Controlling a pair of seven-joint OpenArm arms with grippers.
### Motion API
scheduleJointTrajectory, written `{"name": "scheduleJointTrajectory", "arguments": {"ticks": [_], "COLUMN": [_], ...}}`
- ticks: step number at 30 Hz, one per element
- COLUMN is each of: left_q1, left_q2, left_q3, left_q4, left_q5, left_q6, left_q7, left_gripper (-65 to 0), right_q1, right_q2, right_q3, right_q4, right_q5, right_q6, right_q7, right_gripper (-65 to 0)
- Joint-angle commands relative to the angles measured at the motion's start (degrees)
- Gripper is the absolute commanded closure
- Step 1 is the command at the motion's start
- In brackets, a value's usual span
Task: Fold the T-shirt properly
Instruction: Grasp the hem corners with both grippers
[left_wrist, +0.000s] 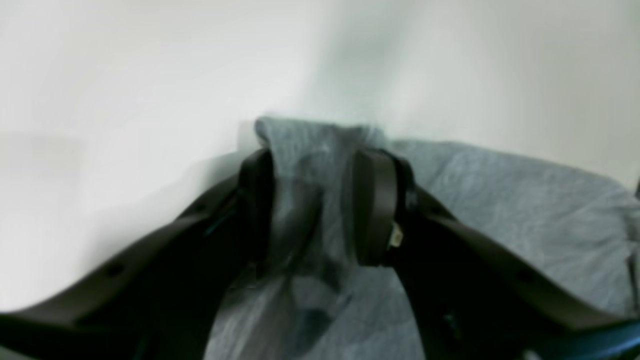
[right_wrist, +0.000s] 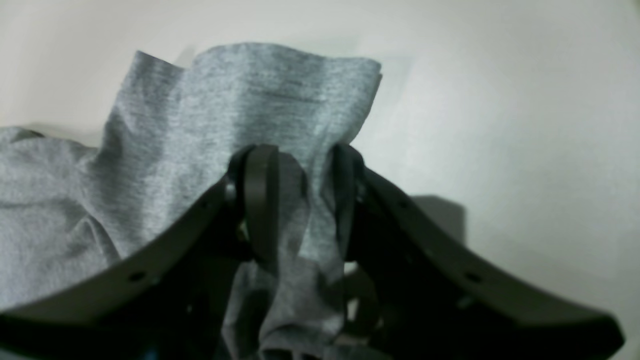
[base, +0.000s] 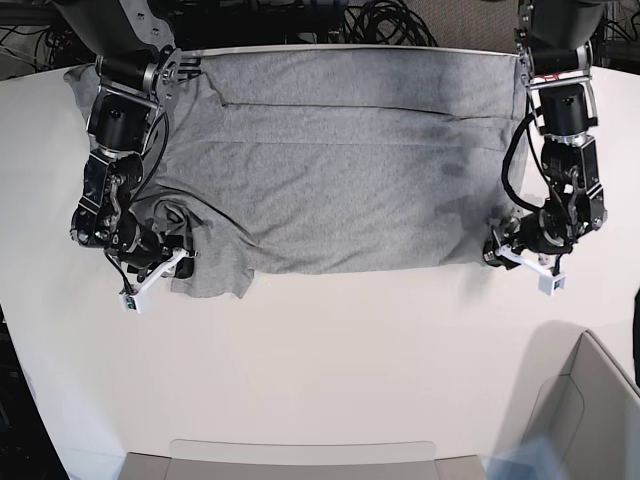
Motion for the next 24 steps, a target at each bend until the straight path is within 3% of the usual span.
{"name": "scheduleJointTrajectory", "arguments": {"ticks": [1, 3, 7, 10, 24], "left_q1": [-1.7, -2.05, -1.97, -1.88, -1.88], "left_q2": [-1.01, -1.01, -1.01, -1.09, -1.27], "left_q3": [-0.18, -0.18, -0.1, -0.1, -0.71], "left_q4": [-0.4, -1.63, -1.81, -1.9, 4.43], "left_q5": [-0.29, -0.29, -0.2, -0.2, -0.38], "left_q6": [-0.07, -0.15, -0.15, -0.33, -0.59], "left_q7": [-0.3, -0.91, -1.35, -1.26, -1.09], "left_gripper": [-24.8, -22.9, -10.6, 0.0, 0.0], "right_q1": [1.03, 2.35, 4.46, 5.17, 8.51], "right_q2": [0.4, 0.66, 2.25, 2.34, 3.3], "right_q3": [-0.12, -0.91, -4.6, -4.87, -5.04], "right_q4": [0.0, -1.32, -6.86, -9.41, -7.12], "right_q5": [-1.01, -1.1, -1.1, -1.1, -1.1], "right_q6": [-0.56, -0.56, -0.65, -0.65, -0.65], "right_q7": [-1.12, -1.03, 1.17, 3.37, 5.48], "right_gripper": [-18.5, -16.5, -1.5, 0.0, 0.0]}}
